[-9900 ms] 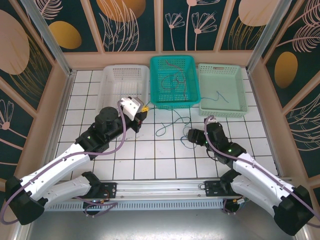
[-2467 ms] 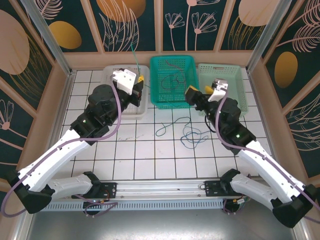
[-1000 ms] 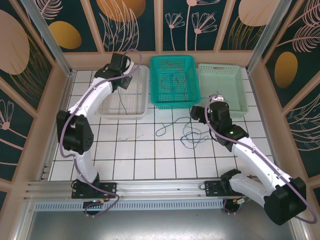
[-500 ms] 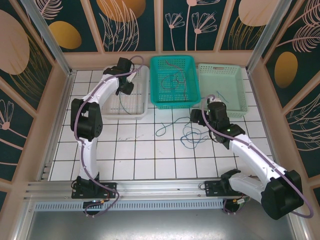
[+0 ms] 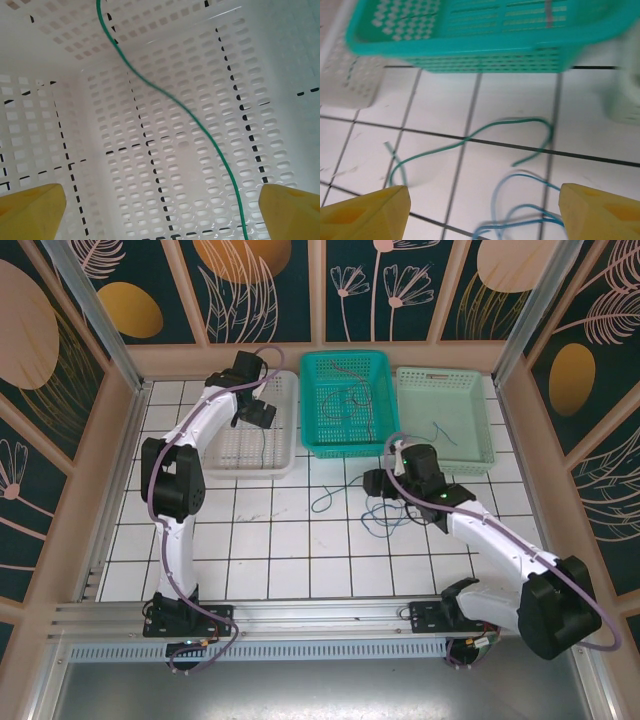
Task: Untangle the cables
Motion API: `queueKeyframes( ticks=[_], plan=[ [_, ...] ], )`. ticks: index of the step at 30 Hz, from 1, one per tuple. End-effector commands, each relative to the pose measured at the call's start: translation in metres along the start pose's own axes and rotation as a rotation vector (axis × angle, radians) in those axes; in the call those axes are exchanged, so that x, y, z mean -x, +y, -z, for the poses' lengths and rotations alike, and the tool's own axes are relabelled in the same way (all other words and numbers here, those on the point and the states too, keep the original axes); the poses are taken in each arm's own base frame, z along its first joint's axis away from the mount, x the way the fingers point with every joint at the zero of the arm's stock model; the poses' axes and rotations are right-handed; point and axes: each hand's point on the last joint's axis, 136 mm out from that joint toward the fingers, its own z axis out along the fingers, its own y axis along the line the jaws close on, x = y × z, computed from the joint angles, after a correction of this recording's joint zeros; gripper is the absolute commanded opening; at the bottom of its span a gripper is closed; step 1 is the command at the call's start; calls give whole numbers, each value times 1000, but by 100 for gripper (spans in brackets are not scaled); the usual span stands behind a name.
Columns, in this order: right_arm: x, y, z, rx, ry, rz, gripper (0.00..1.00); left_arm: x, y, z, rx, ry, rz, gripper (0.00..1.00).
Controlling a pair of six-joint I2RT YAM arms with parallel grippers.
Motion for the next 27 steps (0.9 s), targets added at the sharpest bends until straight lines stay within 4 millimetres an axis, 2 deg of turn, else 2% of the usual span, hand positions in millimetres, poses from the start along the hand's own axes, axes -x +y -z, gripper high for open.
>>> queueKeyframes(
  ticks=[1,5,10,13,19,23,27],
  plan=[
    [-5,32,-15,112,3,57,79,-1,5,9,9,-11,50,98],
    [-19,52,-44,151,70,60,79,2,5,24,-6,-70,91,99],
    [-35,55,-74,117,145,84,78,11,22,59,46,-184,142,99],
    [-38,62,-79,154,153,70,78,10,28,77,59,-249,172,98],
    [-39,72,-74,188,145,53,78,-5,28,88,45,-320,237,99],
    [-39,77,-73,208,149,44,78,-7,20,104,-25,-415,277,99],
    [-44,80,-81,203,173,48,77,-8,15,119,-84,-492,312,99]
  ],
)
